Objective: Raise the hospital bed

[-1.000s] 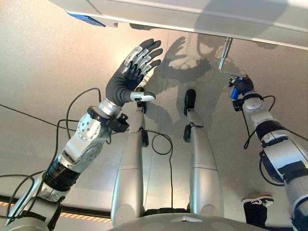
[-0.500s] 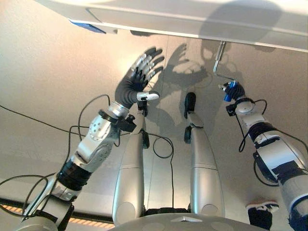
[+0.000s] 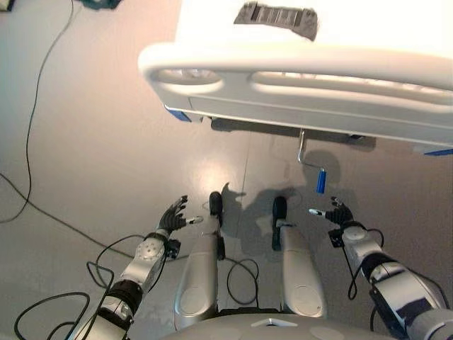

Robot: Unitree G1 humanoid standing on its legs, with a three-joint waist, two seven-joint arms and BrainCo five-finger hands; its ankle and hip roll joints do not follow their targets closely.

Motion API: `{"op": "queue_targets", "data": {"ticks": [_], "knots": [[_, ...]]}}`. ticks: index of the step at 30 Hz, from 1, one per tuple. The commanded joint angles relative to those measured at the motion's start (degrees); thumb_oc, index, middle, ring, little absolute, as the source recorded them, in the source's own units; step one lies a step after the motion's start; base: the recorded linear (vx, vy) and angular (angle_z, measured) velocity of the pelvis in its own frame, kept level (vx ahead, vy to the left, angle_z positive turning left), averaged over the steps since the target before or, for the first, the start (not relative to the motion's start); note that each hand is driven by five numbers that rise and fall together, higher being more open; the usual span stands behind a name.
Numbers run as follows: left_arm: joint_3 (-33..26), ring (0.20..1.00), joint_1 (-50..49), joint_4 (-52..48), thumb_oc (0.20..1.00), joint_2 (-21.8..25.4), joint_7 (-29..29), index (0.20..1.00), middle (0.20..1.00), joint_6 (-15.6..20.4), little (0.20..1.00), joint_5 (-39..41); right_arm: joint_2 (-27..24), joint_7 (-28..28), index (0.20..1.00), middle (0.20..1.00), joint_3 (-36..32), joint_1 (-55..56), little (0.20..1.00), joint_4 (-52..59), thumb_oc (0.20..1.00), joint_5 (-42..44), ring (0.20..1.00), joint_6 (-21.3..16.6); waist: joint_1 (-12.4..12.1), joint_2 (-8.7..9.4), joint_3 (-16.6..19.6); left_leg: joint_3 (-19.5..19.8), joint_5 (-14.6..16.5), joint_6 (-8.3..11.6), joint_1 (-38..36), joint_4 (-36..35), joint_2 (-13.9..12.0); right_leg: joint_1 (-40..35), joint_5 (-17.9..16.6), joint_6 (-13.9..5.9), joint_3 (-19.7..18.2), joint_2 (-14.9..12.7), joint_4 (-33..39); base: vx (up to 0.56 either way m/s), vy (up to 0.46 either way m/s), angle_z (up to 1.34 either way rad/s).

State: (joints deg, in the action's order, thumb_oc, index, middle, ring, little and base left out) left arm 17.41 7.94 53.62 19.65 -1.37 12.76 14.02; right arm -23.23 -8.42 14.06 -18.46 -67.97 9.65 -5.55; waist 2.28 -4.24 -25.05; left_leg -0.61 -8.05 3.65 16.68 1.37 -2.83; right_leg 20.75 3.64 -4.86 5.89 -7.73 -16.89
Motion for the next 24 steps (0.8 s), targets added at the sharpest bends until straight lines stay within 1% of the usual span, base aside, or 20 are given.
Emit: {"op": "queue_targets", "data": {"ticks": [1,2,3,4,5,6,8,9,10,11,12,13,15,16,17,18,21,24], "knots": [[-2.3,1.0,-0.3,5.3,1.0,-0.1,-0.5,1.0,1.0,0.1,1.0,-4.6,-0.4,1.4,1.0,1.0,-0.3,2.3,1.0,0.0,1.0,-0.9,1.0,-1.1,0.7,2.41,2.7,-1.9,6.9,-0.21,-1.3,6.7,1.7,-3.7,-4.6,-3.94,2.1,0.5,6.6,0.08,-0.02,0.0],[-2.3,1.0,-0.3,5.3,1.0,-0.1,-0.5,1.0,1.0,0.1,1.0,-4.6,-0.4,1.4,1.0,1.0,-0.3,2.3,1.0,0.0,1.0,-0.9,1.0,-1.1,0.7,2.4,2.6,-1.9,6.9,-0.21,-1.4,6.6,1.7,-3.8,-4.6,-3.94,2.1,0.5,6.7,0.11,-0.028,0.01],[-2.7,1.0,-0.7,6.6,1.0,-0.4,-0.2,1.0,1.0,0.2,1.0,-4.8,-0.1,1.7,1.0,1.0,-0.5,3.2,1.0,-0.7,1.0,-1.1,1.0,-1.0,0.7,2.45,3.5,-1.8,6.9,-0.11,-2.3,6.3,1.6,-4.7,-4.4,-3.97,2.2,0.5,6.9,0.11,-0.034,0.06],[-3.4,1.0,-1.5,7.8,1.0,-0.6,-0.1,1.0,1.0,0.1,1.0,-5.4,0.7,2.5,1.0,1.0,-0.5,5.1,1.0,-1.5,1.0,-2.1,1.0,-0.5,0.6,2.7,5.5,-1.7,7.0,0.04,-4.3,5.7,1.6,-6.6,-4.1,-4.0,2.4,0.8,7.5,0.11,-0.034,0.08],[-3.4,1.0,-1.5,7.8,1.0,-0.6,-0.1,1.0,1.0,0.0,1.0,-5.4,0.8,2.5,1.0,1.0,-0.5,5.1,1.0,-1.5,1.0,-2.1,1.0,-0.5,0.6,2.7,5.4,-1.6,7.0,0.05,-4.4,5.6,1.6,-6.7,-4.1,-4.0,2.4,0.8,7.5,0.14,-0.046,0.07],[-4.0,1.0,-2.2,8.8,1.0,-1.0,0.0,1.0,1.0,0.2,1.0,-6.1,1.6,3.1,1.0,1.0,-1.1,6.8,1.0,-2.6,1.0,-2.6,1.0,0.0,0.6,3.1,7.2,-1.5,7.0,0.16,-6.2,5.2,1.3,-8.7,-3.9,-4.04,2.5,0.9,8.0,0.08,-0.028,0.03],[-4.3,1.0,-2.9,8.9,1.0,-1.3,0.1,1.0,1.0,0.3,1.0,-6.6,2.3,3.5,1.0,1.0,-2.2,8.4,1.0,-4.1,1.0,-2.7,1.0,0.4,0.6,3.41,9.1,-1.4,7.0,0.18,-8.3,4.2,1.0,-10.9,-4.0,-4.2,2.8,1.0,9.0,0.07,-0.027,0.04],[-4.3,1.0,-2.9,8.9,1.0,-1.3,0.1,1.0,1.0,0.3,1.0,-6.6,2.3,3.5,1.0,1.0,-2.2,8.4,1.0,-4.1,1.0,-2.7,1.0,0.4,0.6,3.41,9.0,-1.4,7.0,0.18,-8.5,4.1,1.0,-11.1,-4.0,-4.2,2.8,1.0,9.0,0.07,-0.021,0.03],[-4.9,1.0,-3.7,9.1,1.0,-1.7,0.4,1.0,1.0,0.0,1.0,-6.3,2.9,4.0,1.0,1.0,-2.8,9.9,1.0,-5.2,1.0,-3.2,1.0,0.9,0.6,3.68,11.1,-1.5,7.0,0.18,-10.4,3.0,0.7,-13.2,-4.0,-4.35,3.1,1.1,10.0,0.05,-0.012,0.01],[-4.9,1.0,-3.7,9.1,1.0,-1.7,0.4,1.0,1.0,0.0,1.0,-6.3,3.0,4.0,1.0,1.0,-2.8,9.9,1.0,-5.1,1.0,-3.2,1.0,0.9,0.6,3.68,11.1,-1.5,6.9,0.18,-10.5,3.0,0.7,-13.3,-4.0,-4.36,3.2,1.1,10.1,0.07,-0.01,0.02],[-5.2,1.0,-4.0,8.7,1.0,-2.0,0.4,1.0,1.0,-0.1,1.0,-6.1,3.4,4.3,1.0,1.0,-2.9,10.8,1.0,-5.6,1.0,-3.7,1.0,1.0,0.6,3.8,12.1,-1.5,6.8,0.25,-12.0,2.0,0.4,-14.6,-4.1,-4.43,3.3,1.3,10.8,0.06,-0.002,0.02],[-5.4,1.0,-4.4,8.9,1.0,-2.5,0.4,1.0,1.0,-0.3,1.0,-6.3,4.0,4.5,1.0,1.0,-3.0,11.8,1.0,-6.2,1.0,-4.4,1.0,1.5,0.7,4.05,14.1,-1.6,6.6,0.23,-14.2,0.4,0.3,-16.7,-4.3,-4.52,3.3,1.4,12.2,0.09,-0.004,0.02],[-6.1,1.0,-4.8,9.6,1.0,-3.0,0.3,1.0,1.0,-0.5,1.0,-6.7,4.8,4.7,1.0,1.0,-3.7,13.1,1.0,-6.7,1.0,-4.0,1.0,1.8,0.7,4.31,15.9,-1.8,6.3,0.33,-16.6,-1.6,0.1,-19.0,-4.6,-4.57,3.3,1.5,13.8,0.08,-0.008,0.03],[-6.1,1.0,-4.8,9.6,1.0,-3.0,0.3,1.0,1.0,-0.5,1.0,-6.7,4.8,4.7,1.0,1.0,-3.7,13.1,1.0,-6.7,1.0,-4.0,1.0,1.8,0.7,4.31,15.8,-1.8,6.3,0.34,-16.7,-1.7,0.1,-19.1,-4.6,-4.57,3.3,1.5,13.9,0.07,-0.012,0.03],[-6.4,1.0,-5.1,10.7,1.0,-3.6,0.2,1.0,1.0,-0.7,1.0,-6.9,5.4,4.6,1.0,1.0,-4.7,13.8,1.0,-7.4,1.0,-3.0,1.0,1.9,0.8,4.54,17.4,-2.0,6.0,0.48,-18.6,-3.4,0.0,-20.9,-5.0,-4.59,3.5,1.6,15.6,0.04,-0.008,0.01],[-6.4,1.0,-5.1,10.7,1.0,-3.6,0.2,1.0,1.0,-0.7,1.0,-6.9,5.4,4.6,1.0,1.0,-4.7,13.8,1.0,-7.4,1.0,-3.0,1.0,1.9,0.8,4.54,17.3,-2.0,6.0,0.48,-18.7,-3.5,0.0,-21.1,-5.0,-4.59,3.5,1.6,15.6,0.07,-0.007,0.02],[-6.6,1.0,-5.6,12.3,1.0,-4.8,-0.3,1.0,1.0,-1.0,1.0,-8.0,6.4,4.0,1.0,1.0,-6.1,14.2,1.0,-7.8,1.0,-0.6,1.0,1.7,0.8,4.67,20.1,-2.5,5.7,0.62,-21.5,-6.2,0.0,-24.1,-6.3,-4.65,3.1,1.8,20.0,0.06,0.002,-0.01],[-6.7,1.0,-5.9,12.9,1.0,-5.4,-0.8,1.0,1.0,-0.8,1.0,-8.7,6.8,3.6,1.0,1.0,-6.1,14.6,1.0,-6.7,1.0,0.4,1.0,0.9,0.6,4.7,20.8,-3.0,6.0,0.5,-22.1,-6.4,0.0,-24.9,-6.9,-4.71,2.8,1.6,21.3,0.01,0.017,-0.11]]}}
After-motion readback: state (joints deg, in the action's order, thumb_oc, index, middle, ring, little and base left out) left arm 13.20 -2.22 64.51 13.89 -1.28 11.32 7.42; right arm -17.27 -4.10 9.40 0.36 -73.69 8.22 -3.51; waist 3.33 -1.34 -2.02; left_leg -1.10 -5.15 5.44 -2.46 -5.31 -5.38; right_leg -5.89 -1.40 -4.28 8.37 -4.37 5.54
